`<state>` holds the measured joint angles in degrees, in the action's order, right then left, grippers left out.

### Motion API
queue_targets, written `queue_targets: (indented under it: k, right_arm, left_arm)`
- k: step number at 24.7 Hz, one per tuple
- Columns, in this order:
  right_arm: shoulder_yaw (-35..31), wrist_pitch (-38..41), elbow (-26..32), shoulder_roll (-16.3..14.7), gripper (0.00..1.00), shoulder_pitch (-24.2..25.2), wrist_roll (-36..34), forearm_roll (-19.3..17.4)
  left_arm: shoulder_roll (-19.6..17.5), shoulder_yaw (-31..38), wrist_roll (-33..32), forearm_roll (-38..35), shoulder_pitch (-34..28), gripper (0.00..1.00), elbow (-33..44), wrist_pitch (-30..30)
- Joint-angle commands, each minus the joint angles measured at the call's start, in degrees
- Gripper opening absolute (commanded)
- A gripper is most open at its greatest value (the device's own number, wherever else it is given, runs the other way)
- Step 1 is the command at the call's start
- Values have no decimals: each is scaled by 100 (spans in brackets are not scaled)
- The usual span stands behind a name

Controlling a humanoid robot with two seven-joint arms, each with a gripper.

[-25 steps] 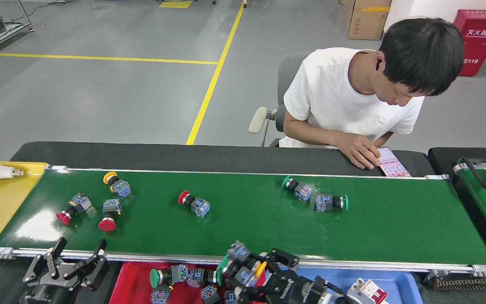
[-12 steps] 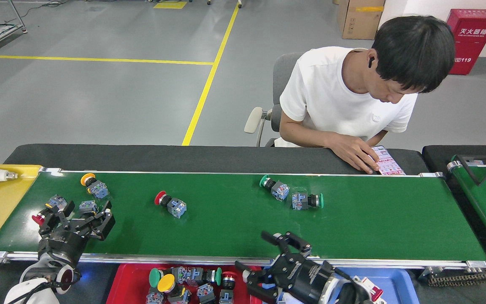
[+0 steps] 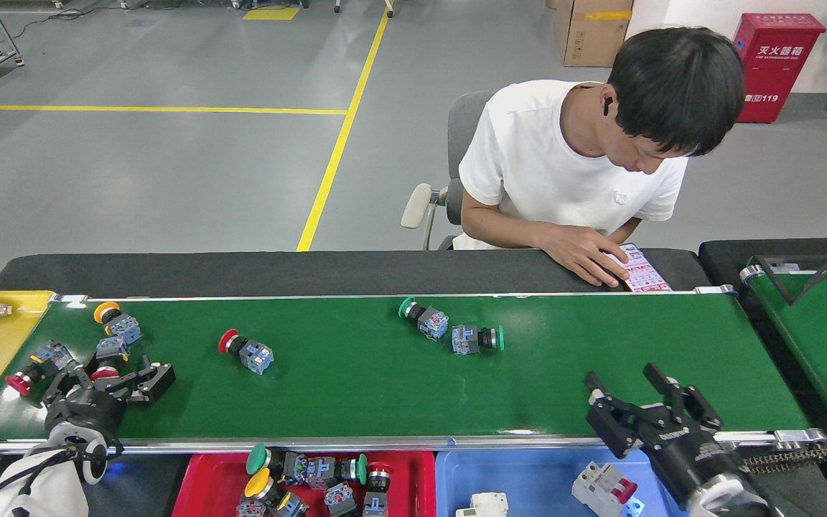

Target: Pick switch part from conveyor to tray

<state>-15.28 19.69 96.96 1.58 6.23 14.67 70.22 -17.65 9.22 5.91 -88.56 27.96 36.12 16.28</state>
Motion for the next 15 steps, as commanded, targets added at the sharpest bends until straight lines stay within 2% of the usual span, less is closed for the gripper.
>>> queue_targets:
  k: [1,4,9,12,15]
  right_arm:
    - [-45,-281,86,-175,97,186,-658,176]
    - [-54,-290,139,-246,97,484,-1168,290]
    - [-115,-299,332,-246,97,616,-1194,290]
    - [-124,-308,315,-246,97,634,-1186,290]
    - [-115,-299,288,-254,97,625,-1177,290]
  left_arm:
    - [-28,45,121,58,34,4,123,226]
    - [-19,27,261,444,-352,3,738,367]
    - [77,71,261,778,-1794,2,3006,455]
    - [139,27,270,814,-3313,3,4982,577]
    - [183,-280,340,603,-4579,4,6169,867]
